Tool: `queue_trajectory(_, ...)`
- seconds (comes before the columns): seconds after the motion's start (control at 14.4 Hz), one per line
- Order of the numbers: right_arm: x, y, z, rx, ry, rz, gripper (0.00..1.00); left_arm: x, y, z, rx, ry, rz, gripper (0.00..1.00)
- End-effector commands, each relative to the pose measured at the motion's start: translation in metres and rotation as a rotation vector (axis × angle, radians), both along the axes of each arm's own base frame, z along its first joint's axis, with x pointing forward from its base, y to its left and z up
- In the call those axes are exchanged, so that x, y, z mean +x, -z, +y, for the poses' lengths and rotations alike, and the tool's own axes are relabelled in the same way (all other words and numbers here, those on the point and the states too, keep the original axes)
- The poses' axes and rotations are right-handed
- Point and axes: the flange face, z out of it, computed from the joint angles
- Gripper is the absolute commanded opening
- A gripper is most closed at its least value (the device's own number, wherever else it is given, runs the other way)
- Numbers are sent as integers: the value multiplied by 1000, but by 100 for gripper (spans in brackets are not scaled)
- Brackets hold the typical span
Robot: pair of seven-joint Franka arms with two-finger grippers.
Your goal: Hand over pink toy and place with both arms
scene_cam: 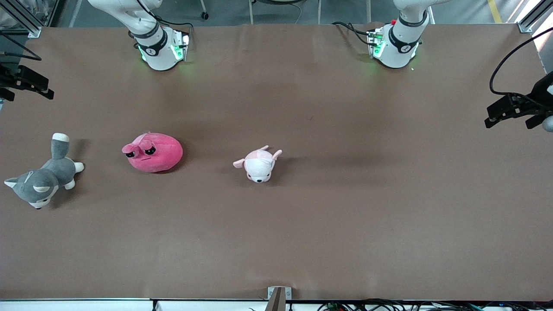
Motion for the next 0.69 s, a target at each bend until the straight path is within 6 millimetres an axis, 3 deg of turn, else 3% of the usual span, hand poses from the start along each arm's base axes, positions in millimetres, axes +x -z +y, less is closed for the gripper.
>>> queue_trajectory(0.0, -12, -3, 2, -11, -5, -21, 100, 0, -5, -4, 15, -7, -7, 100)
queue_trajectory(0.62, -15, -5, 3, 45, 15, -22, 100, -4, -15, -3, 13, -6, -26, 100)
